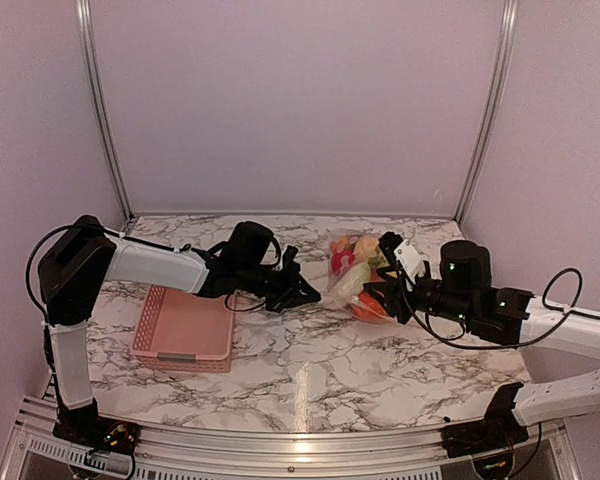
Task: Open the zip-top bag and remove the fake food
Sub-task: Unzip the zipper food storage bag at the center of the board.
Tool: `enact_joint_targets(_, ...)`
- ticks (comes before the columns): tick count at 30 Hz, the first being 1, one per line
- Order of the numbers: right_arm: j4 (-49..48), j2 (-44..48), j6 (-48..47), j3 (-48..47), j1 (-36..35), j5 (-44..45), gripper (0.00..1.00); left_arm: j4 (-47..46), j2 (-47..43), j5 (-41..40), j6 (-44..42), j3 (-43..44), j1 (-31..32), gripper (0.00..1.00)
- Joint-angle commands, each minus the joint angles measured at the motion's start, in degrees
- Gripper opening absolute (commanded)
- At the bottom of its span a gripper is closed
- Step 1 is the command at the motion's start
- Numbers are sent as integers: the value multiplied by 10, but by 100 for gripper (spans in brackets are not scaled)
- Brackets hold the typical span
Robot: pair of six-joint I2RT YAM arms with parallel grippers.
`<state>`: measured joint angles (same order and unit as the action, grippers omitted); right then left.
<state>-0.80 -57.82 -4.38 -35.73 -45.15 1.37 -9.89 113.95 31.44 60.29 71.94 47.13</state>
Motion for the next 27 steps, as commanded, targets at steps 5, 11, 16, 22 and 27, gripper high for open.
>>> enact_joint_targets(5, -80, -22, -168, 22, -6, -57, 43, 16, -29, 40, -69, 15, -3, 0)
enact_joint_targets(11, -73, -79, -210, 18, -36, -19, 41, 39, -30, 49, -120, 22, -3, 0)
enact_joint_targets(16, -69, -101, -225, 18, -41, 20, 40, 41, -31, 61, -129, 24, -3, 0)
enact_joint_targets(22, -62, -112, -243, 25, -42, 49, 38, 41, -33, 67, -131, 24, -3, 0)
enact_joint_targets(27, -66, -130, -251, 24, -46, 59, 36, 39, -34, 67, -129, 25, -4, 0)
